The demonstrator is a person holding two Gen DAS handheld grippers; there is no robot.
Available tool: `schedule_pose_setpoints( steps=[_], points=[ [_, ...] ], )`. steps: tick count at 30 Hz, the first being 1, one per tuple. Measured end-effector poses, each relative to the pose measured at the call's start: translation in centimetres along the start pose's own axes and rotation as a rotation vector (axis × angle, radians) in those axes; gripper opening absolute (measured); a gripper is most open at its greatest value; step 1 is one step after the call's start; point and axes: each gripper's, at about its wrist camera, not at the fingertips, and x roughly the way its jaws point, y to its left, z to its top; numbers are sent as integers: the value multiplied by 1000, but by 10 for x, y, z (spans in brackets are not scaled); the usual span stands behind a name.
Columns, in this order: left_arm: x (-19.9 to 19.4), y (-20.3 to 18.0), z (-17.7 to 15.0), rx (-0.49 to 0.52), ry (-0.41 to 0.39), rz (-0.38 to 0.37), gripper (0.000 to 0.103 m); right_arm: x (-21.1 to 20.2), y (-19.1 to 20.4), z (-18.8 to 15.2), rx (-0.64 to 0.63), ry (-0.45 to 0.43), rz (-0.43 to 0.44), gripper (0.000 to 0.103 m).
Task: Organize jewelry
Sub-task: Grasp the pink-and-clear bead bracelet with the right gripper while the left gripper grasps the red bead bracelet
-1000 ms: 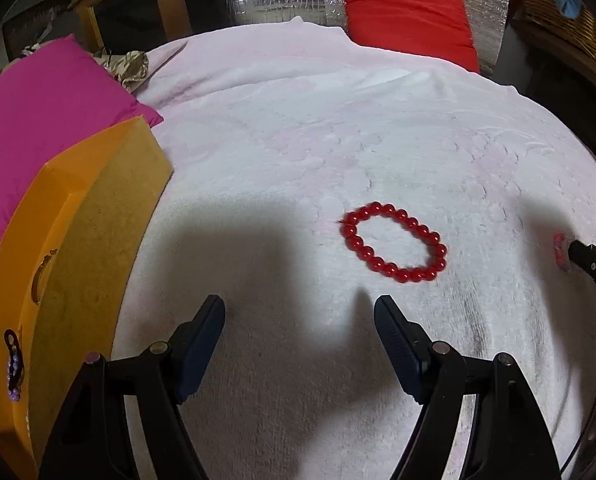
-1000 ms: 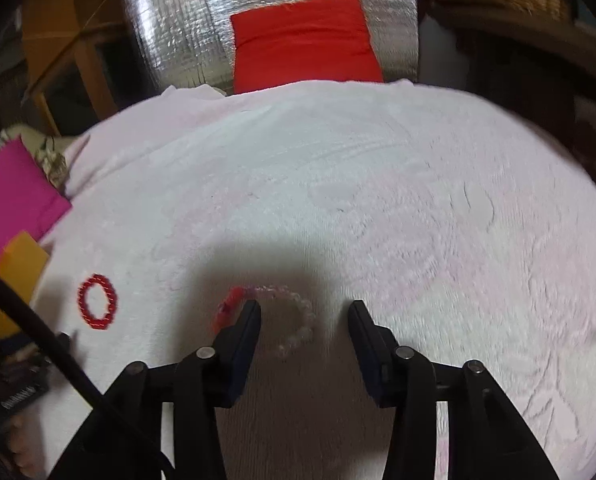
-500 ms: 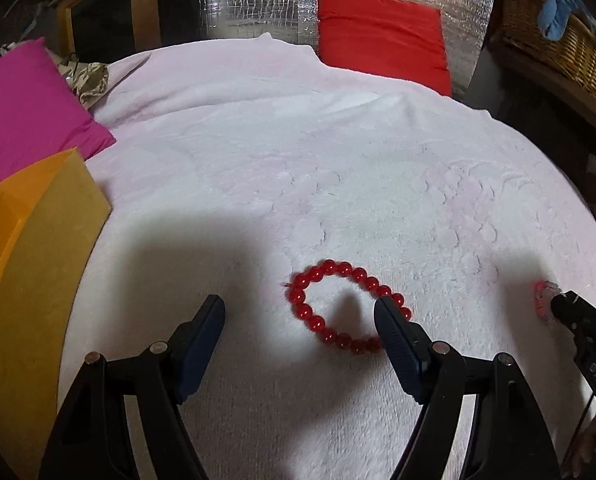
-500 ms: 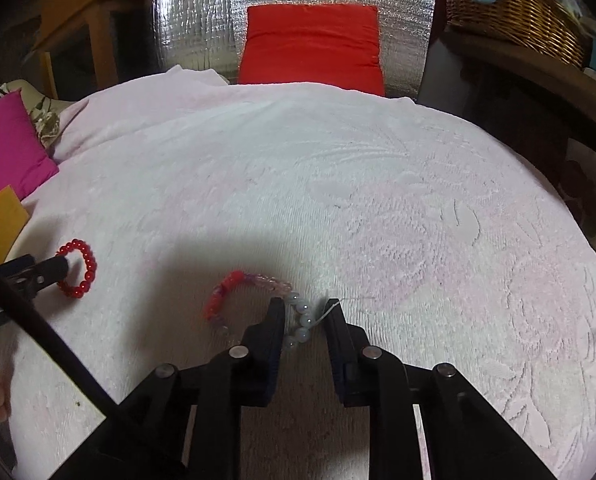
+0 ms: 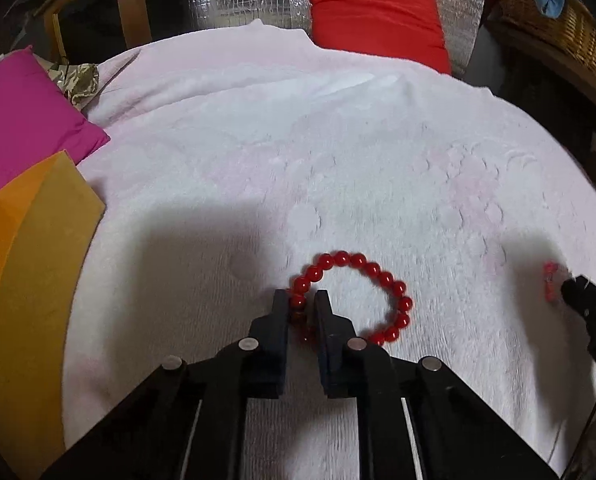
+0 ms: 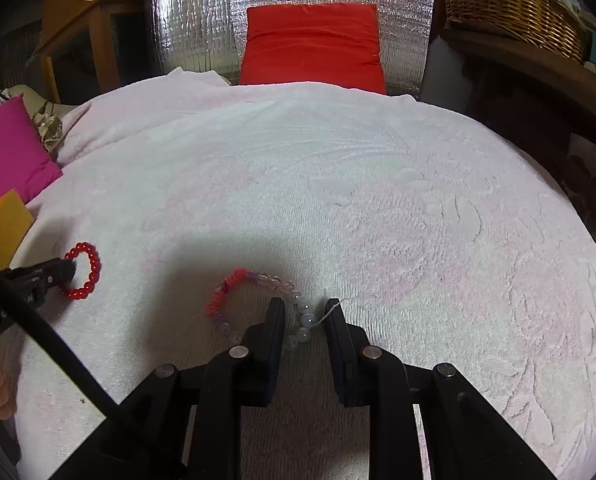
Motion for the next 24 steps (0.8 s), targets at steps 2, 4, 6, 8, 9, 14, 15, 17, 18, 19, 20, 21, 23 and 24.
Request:
schedule_pose_setpoints(
  steps=[2,4,6,8,9,14,15,17,18,19,20,21,23,24],
  points=[
    [-5,-2,-4,13,22,-9,10,-1,-2,1,11,2,11,22],
    [-10,0,-9,14,39,-35,9,-2,-4,1,21,7,28,21],
    [-17,2,-14,11,51,-50,9,-4,-6,1,29,11,45,21],
    [-24,3,-22,22,57,-57,9,-7,-9,0,36,15,68,20],
    [-28,4,-26,32,58,-64,9,-9,-11,-1,39,18,81,19],
    [-51,2,-51,85,73,-124,9,-12,-23,-5,85,50,151,19],
    [-54,2,-55,95,79,-136,9,-13,-27,-6,96,54,158,19],
    [-56,2,-60,111,82,-144,9,-15,-34,-6,118,60,168,19],
    [-56,3,-60,115,81,-147,9,-15,-37,-6,125,63,169,19],
    [-56,4,-59,115,80,-154,9,-16,-40,-6,134,64,167,19],
    [-55,5,-58,111,83,-160,9,-16,-43,-5,144,66,169,19],
    [-54,6,-57,106,84,-164,9,-16,-45,-4,158,68,176,19],
    [-51,7,-55,94,90,-168,14,-16,-46,-2,173,69,178,19],
    [-51,6,-53,92,92,-172,16,-14,-44,-1,178,76,186,20]
  ],
)
